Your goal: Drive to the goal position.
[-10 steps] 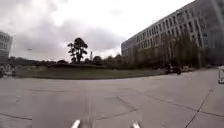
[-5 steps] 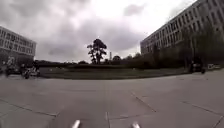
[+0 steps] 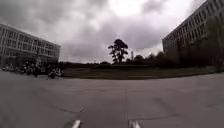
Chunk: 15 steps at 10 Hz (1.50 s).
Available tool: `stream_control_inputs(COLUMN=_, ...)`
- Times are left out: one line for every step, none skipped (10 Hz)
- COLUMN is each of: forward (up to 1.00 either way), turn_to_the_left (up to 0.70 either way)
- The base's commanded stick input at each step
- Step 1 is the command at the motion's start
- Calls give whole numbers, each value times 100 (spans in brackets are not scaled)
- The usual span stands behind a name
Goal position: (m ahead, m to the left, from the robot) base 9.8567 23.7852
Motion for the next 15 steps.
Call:
stream_control_inputs(forward=0, turn_to_the_left=70)
stream_control_inputs(forward=0, turn_to_the_left=70)
stream_control_inputs(forward=0, turn_to_the_left=70)
stream_control_inputs(forward=0, turn_to_the_left=70)
stream_control_inputs(forward=0, turn_to_the_left=70)
stream_control_inputs(forward=0, turn_to_the_left=70)
stream_control_inputs(forward=0, turn_to_the_left=70)
stream_control_inputs(forward=0, turn_to_the_left=70)
stream_control_inputs(forward=0, turn_to_the_left=70)
stream_control_inputs(forward=0, turn_to_the_left=70)
stream_control_inputs(forward=0, turn_to_the_left=59)
stream_control_inputs(forward=0, turn_to_the_left=28)
stream_control_inputs(forward=0, turn_to_the_left=0)
stream_control_inputs(forward=0, turn_to_the_left=0)
stream_control_inputs(forward=0, turn_to_the_left=0)
